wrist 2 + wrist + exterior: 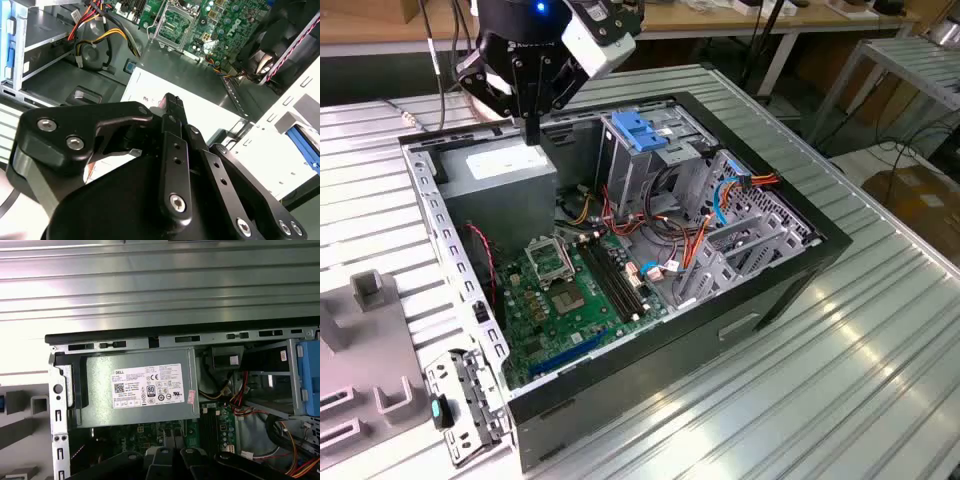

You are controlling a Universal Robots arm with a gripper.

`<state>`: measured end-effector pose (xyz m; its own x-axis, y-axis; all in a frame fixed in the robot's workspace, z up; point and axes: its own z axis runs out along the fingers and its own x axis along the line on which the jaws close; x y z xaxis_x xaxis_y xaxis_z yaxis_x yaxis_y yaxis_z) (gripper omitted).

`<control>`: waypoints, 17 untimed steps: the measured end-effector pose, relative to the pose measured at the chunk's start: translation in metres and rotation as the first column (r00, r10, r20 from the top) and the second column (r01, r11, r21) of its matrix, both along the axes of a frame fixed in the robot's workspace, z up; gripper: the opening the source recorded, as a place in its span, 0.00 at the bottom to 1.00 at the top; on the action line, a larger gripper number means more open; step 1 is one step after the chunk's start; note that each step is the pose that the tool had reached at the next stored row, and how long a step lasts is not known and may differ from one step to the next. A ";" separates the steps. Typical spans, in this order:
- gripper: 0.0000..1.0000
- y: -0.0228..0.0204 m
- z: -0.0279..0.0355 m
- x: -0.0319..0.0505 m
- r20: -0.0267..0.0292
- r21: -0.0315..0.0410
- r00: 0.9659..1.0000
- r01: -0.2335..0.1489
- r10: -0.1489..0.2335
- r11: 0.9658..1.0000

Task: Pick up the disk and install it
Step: 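Reach for the disk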

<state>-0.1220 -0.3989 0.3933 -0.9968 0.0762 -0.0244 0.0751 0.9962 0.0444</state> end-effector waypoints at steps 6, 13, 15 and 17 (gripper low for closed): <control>0.11 0.0000 0.0000 -0.0004 0.000 0.000 1.000 0.000 0.000 1.000; 0.11 0.0000 0.0000 -0.0034 0.000 0.000 1.000 0.000 0.000 1.000; 0.11 0.0000 0.0000 -0.0046 0.000 0.000 1.000 0.000 0.000 1.000; 0.11 0.0000 0.0000 -0.0057 0.000 0.000 1.000 0.000 0.000 1.000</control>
